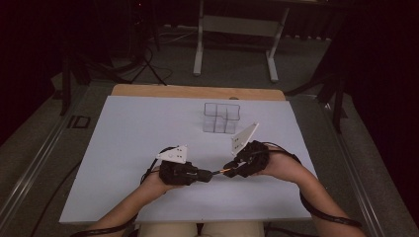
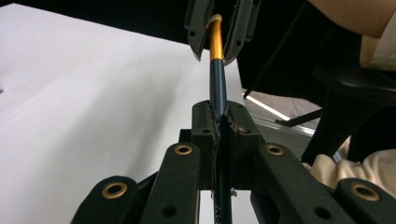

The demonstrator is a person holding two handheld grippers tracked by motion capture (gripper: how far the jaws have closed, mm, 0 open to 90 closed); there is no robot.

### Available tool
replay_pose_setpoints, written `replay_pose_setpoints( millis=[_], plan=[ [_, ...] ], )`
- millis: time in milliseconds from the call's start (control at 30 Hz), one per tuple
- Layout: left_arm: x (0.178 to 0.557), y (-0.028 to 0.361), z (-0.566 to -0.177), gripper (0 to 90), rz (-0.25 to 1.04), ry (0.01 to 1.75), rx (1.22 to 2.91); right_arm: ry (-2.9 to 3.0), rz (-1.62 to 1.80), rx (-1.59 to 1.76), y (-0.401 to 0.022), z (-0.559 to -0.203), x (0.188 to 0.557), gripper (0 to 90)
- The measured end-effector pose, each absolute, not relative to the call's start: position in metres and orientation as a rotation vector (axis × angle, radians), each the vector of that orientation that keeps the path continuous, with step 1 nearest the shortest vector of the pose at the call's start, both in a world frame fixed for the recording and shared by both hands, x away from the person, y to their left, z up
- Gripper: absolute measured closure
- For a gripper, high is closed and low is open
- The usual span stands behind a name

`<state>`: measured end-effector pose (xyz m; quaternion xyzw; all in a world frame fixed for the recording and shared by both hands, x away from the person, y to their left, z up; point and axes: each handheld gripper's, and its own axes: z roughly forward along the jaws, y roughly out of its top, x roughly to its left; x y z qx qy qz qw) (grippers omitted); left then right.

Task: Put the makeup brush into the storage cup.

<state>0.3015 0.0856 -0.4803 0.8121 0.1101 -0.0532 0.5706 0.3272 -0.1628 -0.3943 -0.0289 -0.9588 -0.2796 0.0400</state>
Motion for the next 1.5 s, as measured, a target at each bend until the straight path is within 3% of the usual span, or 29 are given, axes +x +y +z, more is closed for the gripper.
replay_pose_setpoints(
  millis=[333,800,1100,1300,1500],
  plan=[
    [0.302,0.083,-0.485,83.7,-0.188,0.214,1.934,-2.899,-0.751,-0.015,-0.159,-0.399,0.324,83.8],
    [0.300,0.069,-0.473,74.5,-0.122,0.188,2.008,-2.917,-0.699,-0.021,-0.155,-0.399,0.324,84.2],
    [0.302,0.059,-0.466,82.7,-0.117,0.144,2.091,-2.915,-0.650,0.008,-0.149,-0.402,0.322,84.1],
    [0.302,0.055,-0.468,80.5,-0.123,0.145,2.094,-2.911,-0.637,0.008,-0.146,-0.403,0.322,84.2],
    [0.303,0.053,-0.467,84.0,-0.097,0.139,2.103,-2.935,-0.620,0.012,-0.144,-0.402,0.322,84.0]
  ],
)
